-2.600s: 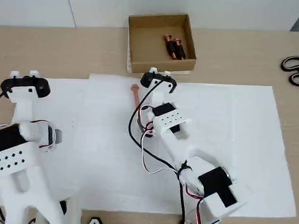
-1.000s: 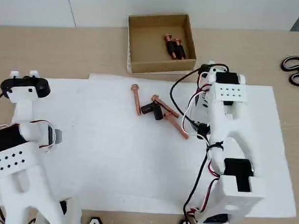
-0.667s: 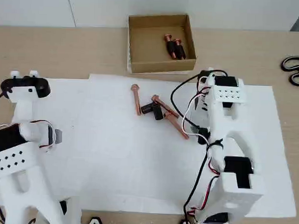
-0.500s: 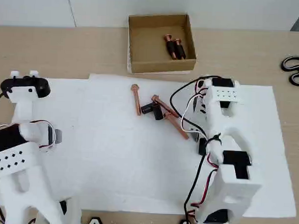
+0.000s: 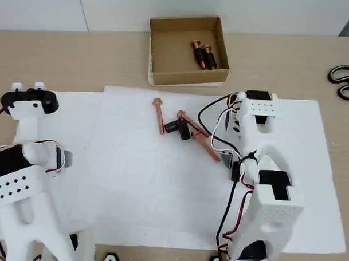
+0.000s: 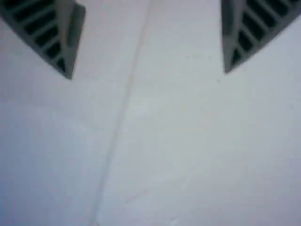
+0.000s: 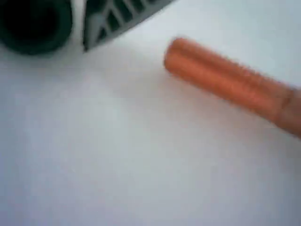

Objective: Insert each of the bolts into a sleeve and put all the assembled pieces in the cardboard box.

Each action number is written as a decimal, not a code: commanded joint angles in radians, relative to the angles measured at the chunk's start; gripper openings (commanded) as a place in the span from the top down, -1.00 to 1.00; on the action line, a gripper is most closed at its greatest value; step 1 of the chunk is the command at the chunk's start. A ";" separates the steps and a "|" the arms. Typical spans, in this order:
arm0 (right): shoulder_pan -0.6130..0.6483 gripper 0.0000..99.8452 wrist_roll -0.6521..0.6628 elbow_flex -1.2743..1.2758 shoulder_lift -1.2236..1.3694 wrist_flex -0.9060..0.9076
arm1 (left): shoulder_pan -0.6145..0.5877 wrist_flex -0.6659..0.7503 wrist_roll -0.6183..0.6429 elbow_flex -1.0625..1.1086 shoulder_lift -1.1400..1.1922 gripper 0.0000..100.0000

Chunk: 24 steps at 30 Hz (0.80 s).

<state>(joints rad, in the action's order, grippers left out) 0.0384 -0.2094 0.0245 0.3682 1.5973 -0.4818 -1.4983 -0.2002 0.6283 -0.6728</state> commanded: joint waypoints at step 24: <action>0.016 0.72 -0.002 0.009 0.005 0.041 | 0.000 0.023 -0.008 -0.004 -0.005 0.61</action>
<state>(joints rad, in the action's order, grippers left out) 0.0460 -0.2094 0.0261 0.3790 1.6663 -0.4818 -1.4952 -0.2002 0.6283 -0.6728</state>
